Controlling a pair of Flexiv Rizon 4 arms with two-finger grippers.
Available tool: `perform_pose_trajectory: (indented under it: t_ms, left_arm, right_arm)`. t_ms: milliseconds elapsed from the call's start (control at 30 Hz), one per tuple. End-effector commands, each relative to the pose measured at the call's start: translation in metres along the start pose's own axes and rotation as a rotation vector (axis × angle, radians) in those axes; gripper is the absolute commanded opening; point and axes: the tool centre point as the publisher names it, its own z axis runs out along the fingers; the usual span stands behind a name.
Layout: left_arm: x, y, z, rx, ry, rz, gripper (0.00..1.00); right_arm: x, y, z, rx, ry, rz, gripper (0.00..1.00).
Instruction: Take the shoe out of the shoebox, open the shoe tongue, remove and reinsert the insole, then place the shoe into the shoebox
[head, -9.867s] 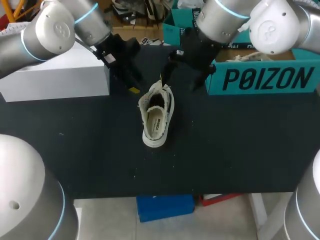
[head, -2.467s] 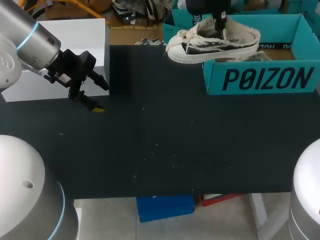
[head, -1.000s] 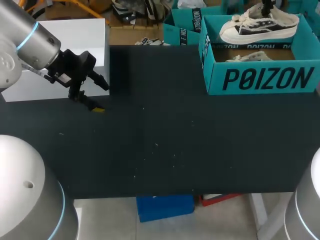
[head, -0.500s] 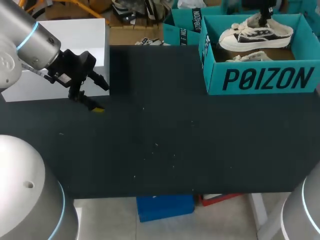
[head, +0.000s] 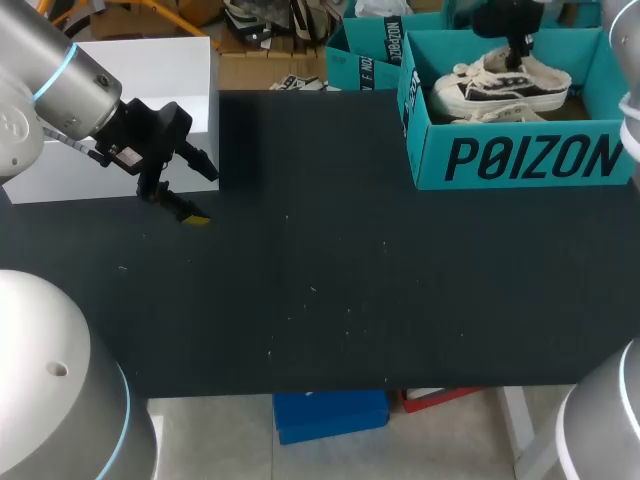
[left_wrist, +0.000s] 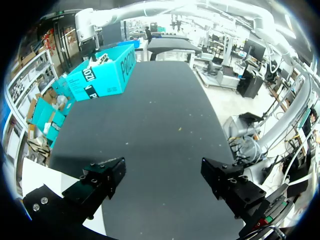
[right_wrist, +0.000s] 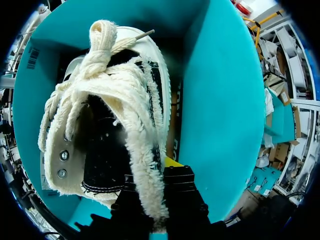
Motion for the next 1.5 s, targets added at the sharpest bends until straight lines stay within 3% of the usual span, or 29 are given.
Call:
perform_pose_trajectory:
  t_ms: [33,367,400,433,467,500,867,1233,1267,1300,1333,1400,1500]
  left_arm:
    - [0.001,0.001,0.001,0.0,-0.006,0.001,1.0]
    - [0.001,0.001,0.001,0.0,-0.006,0.001,1.0]
    - [0.001,0.001,0.001,0.0,-0.006,0.001,1.0]
    - [0.001,0.001,0.001,0.0,-0.006,0.001,1.0]
    - [0.001,0.001,0.001,0.0,-0.006,0.001,1.0]
    - [0.001,0.001,0.001,0.0,-0.006,0.001,1.0]
    - [0.001,0.001,0.001,0.0,-0.006,0.001,1.0]
    - [0.001,0.001,0.001,0.0,-0.006,0.001,1.0]
    - [0.001,0.001,0.001,0.0,-0.006,0.001,1.0]
    - [0.001,0.001,0.001,0.0,-0.006,0.001,1.0]
    - [0.001,0.001,0.001,0.0,-0.006,0.001,1.0]
    - [0.001,0.001,0.001,0.0,-0.006,0.001,1.0]
    - [0.001,0.001,0.001,0.0,-0.006,0.001,1.0]
  right_arm:
    - [-0.012,0.007,0.02,0.0,0.062,0.005,0.0]
    - [-0.009,0.016,0.035,0.004,0.06,0.014,0.0]
    - [-0.009,0.015,0.036,0.004,0.062,0.018,0.08]
    - [-0.009,0.015,0.036,0.004,0.064,0.021,0.43]
    - [-0.009,0.015,0.036,0.007,0.064,0.024,0.65]
    - [-0.009,0.013,0.036,0.008,0.064,0.025,1.0]
    - [0.004,0.002,0.009,0.022,0.091,0.044,1.0]
    - [0.021,-0.006,-0.059,0.096,0.022,0.129,1.0]
    - [0.024,-0.005,-0.065,0.103,0.017,0.14,0.93]
    - [0.026,-0.004,-0.07,0.109,0.009,0.149,0.48]
    - [0.029,-0.002,-0.075,0.115,0.002,0.157,0.38]
    - [0.035,0.001,-0.085,0.128,-0.008,0.178,0.28]
    - [0.045,0.009,-0.101,0.144,-0.031,0.203,0.26]
